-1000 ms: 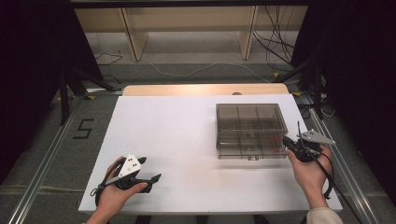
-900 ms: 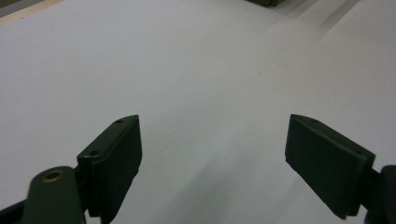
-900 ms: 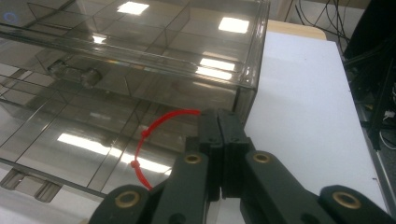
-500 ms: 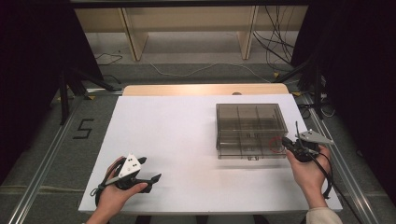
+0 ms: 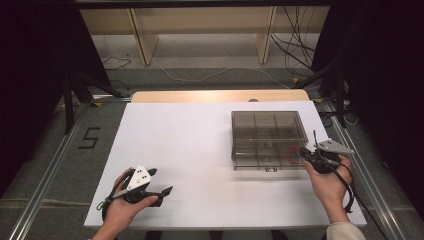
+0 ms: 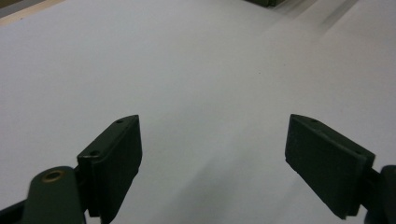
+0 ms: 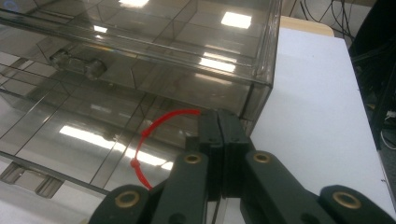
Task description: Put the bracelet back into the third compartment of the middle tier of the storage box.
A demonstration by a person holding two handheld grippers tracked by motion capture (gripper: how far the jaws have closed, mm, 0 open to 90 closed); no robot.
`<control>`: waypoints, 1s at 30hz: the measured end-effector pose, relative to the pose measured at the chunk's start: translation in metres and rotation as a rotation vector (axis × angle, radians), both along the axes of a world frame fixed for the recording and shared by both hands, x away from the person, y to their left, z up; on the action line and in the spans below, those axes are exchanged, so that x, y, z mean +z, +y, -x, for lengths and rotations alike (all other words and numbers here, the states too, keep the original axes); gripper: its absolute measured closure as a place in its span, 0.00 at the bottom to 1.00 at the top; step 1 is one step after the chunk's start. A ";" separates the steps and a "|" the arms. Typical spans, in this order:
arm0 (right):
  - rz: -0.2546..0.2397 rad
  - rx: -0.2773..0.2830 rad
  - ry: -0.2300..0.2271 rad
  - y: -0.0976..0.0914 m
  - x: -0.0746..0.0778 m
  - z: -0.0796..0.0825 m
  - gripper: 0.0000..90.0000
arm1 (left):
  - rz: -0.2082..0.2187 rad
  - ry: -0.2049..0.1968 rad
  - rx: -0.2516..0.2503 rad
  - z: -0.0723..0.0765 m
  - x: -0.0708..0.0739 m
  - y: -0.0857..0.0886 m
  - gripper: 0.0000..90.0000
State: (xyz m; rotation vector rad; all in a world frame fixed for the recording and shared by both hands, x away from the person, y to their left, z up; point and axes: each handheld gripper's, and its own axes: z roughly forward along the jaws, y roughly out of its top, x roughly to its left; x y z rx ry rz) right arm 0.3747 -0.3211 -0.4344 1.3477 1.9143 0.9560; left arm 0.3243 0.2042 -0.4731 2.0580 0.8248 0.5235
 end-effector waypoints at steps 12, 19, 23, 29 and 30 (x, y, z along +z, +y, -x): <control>0.029 0.016 0.022 0.004 -0.005 -0.003 0.99 | 0.001 0.000 0.000 0.000 0.000 0.000 0.21; 0.041 0.026 0.036 0.006 -0.007 -0.004 0.99 | 0.000 0.000 0.000 0.000 0.000 0.000 0.21; 0.048 0.035 0.045 0.007 -0.007 -0.005 0.99 | -0.001 0.000 0.000 0.000 0.000 0.000 0.21; 0.065 0.050 0.054 0.009 -0.009 -0.006 0.99 | -0.001 0.000 -0.001 0.000 0.000 0.000 0.21; 0.068 0.051 0.056 0.009 -0.009 -0.006 0.99 | -0.001 0.000 -0.001 0.000 0.000 0.000 0.21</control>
